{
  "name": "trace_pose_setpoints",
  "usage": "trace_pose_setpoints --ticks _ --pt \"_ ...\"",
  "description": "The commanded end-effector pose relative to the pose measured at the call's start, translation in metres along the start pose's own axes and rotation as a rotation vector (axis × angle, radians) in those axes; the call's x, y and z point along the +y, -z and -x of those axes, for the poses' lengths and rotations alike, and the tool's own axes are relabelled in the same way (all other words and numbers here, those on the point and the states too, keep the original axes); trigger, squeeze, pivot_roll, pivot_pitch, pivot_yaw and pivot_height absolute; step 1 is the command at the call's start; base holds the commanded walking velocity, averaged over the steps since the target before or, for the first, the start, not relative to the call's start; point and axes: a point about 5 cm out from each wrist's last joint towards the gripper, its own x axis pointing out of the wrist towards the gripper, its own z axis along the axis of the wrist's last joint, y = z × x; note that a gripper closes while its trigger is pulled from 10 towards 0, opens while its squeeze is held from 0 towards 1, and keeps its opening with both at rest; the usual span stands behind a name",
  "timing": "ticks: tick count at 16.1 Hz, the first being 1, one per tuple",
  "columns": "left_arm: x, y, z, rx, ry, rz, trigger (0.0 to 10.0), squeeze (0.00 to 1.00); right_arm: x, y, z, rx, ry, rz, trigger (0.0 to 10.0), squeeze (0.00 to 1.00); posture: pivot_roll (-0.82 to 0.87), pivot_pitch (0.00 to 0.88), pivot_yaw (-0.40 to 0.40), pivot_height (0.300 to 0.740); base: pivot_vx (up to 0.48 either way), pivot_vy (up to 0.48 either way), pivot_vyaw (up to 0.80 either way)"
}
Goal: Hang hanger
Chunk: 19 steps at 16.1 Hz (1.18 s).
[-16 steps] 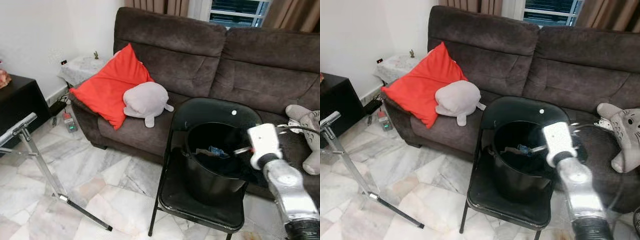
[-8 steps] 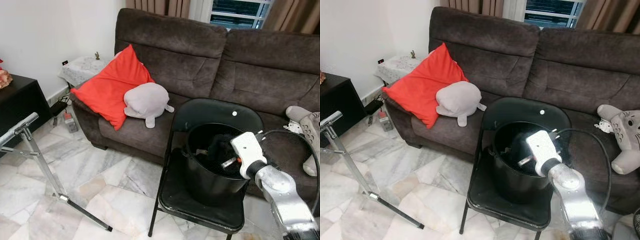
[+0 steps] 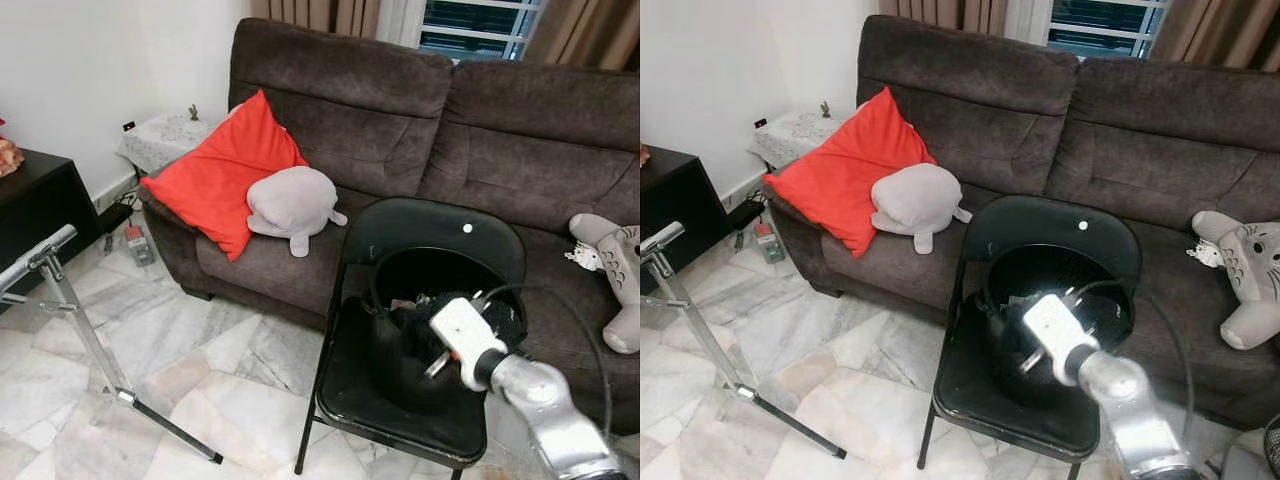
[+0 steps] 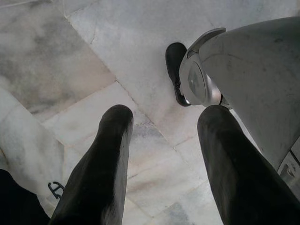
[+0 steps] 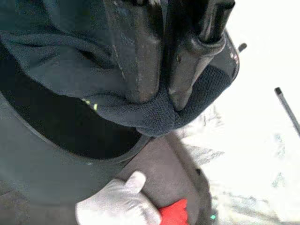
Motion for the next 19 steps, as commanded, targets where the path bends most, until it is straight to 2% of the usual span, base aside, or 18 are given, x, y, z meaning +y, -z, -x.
trace_pose_setpoints --ticks 1,2,3,4,5,6,8,12,15,16,17,19 --pt "0.001 0.003 0.0 0.012 -0.004 0.007 10.0 0.0 0.0 0.003 0.0 0.025 -0.006 0.019 0.0 0.0 0.04 0.0 -0.046 0.74 0.0 0.0 0.0" --pt "0.001 0.003 0.0 0.013 -0.004 0.004 10.0 0.0 0.002 0.006 -0.002 0.036 -0.025 0.054 0.0 0.0 0.04 0.0 -0.044 0.74 0.0 0.0 0.0" --pt "0.001 0.003 0.0 0.013 -0.003 0.002 10.0 0.0 0.001 0.005 -0.004 0.038 -0.027 0.104 5.7 0.0 0.04 0.0 -0.046 0.74 0.0 0.0 0.0" --pt "0.001 0.003 0.0 0.013 -0.004 0.003 10.0 0.0 0.001 0.002 -0.006 0.03 -0.032 0.111 10.0 0.0 0.04 0.0 -0.047 0.74 0.0 0.0 0.0" --pt "0.001 0.003 0.0 0.013 -0.005 0.004 10.0 0.0 0.001 -0.002 -0.008 0.013 -0.036 0.122 10.0 0.77 0.04 0.0 -0.048 0.74 0.0 0.0 0.0" --pt "0.001 0.003 0.0 0.013 -0.005 0.003 10.0 0.0 0.001 -0.008 -0.009 -0.021 -0.046 0.14 10.0 1.0 0.04 0.0 -0.047 0.74 0.0 0.0 0.0" --pt "0.001 0.003 0.0 0.013 -0.006 0.004 10.0 0.0 0.019 -0.027 -0.011 -0.132 -0.183 0.203 10.0 1.0 0.04 0.0 -0.049 0.74 0.0 0.0 0.0" --pt "0.001 0.003 0.0 0.015 -0.005 0.003 10.0 0.0 0.031 -0.025 -0.009 -0.138 -0.278 0.253 10.0 1.0 0.04 0.0 -0.049 0.74 0.0 0.0 0.0" --pt "0.0 0.004 0.0 0.016 -0.003 0.003 10.0 0.0 0.013 -0.016 -0.002 -0.064 -0.143 0.321 10.0 1.0 0.03 0.0 -0.051 0.74 0.0 0.0 0.0" --pt "0.0 0.004 0.0 0.018 0.0 0.0 10.0 0.0 0.002 0.005 0.008 0.103 -0.059 0.53 10.0 1.0 0.02 0.0 -0.051 0.74 0.0 0.0 0.0" --pt "0.0 0.004 0.0 0.019 0.002 -0.002 10.0 0.0 0.0 0.011 0.013 0.135 -0.033 0.58 10.0 1.0 0.02 0.0 -0.051 0.74 0.0 0.0 0.0" --pt "0.0 0.004 0.0 0.019 0.004 -0.003 10.0 0.0 0.004 0.017 0.021 0.135 -0.011 0.612 10.0 1.0 0.02 0.0 -0.051 0.74 0.0 0.0 0.0"
